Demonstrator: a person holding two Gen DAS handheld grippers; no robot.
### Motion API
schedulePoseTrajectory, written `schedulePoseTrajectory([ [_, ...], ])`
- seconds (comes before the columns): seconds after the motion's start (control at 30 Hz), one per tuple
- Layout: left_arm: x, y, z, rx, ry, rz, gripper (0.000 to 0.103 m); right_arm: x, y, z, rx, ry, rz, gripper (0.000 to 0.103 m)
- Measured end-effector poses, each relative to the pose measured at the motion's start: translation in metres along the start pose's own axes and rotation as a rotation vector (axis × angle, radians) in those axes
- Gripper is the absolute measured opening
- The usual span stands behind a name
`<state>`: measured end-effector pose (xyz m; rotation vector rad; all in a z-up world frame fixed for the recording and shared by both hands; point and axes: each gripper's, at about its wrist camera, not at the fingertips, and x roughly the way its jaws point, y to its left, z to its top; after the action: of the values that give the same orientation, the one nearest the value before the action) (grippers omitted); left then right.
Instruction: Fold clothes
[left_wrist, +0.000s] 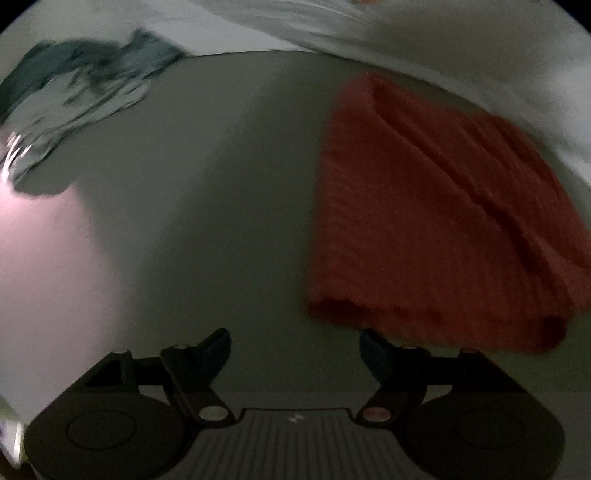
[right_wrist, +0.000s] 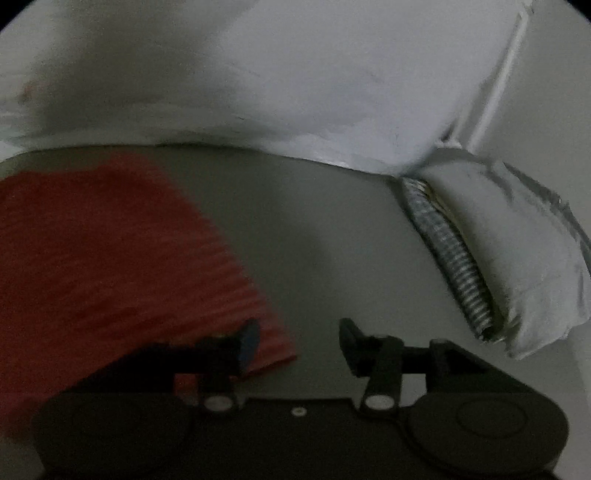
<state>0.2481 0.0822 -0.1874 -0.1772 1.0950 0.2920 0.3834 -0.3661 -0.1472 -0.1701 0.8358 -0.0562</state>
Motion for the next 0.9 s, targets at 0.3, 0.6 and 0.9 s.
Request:
schedulePoseTrajectory([
  [0.3,0.027,-0.018,-0.007,0.179,-0.109,0.035,0.076,-0.051,0.173,-0.078,-0.581,-0.141,0.209,0.035],
  [0.6,0.038,-0.024,-0.005,0.255,-0.271,0.141,0.001,-0.032,0.243,-0.115,-1.101,-0.275,0.023,0.027],
  [0.9,-0.044,0.007,-0.005,0.237,-0.462,0.343,0.005,-0.097,0.239,-0.088,-0.941,-0.349,0.234,0.001],
])
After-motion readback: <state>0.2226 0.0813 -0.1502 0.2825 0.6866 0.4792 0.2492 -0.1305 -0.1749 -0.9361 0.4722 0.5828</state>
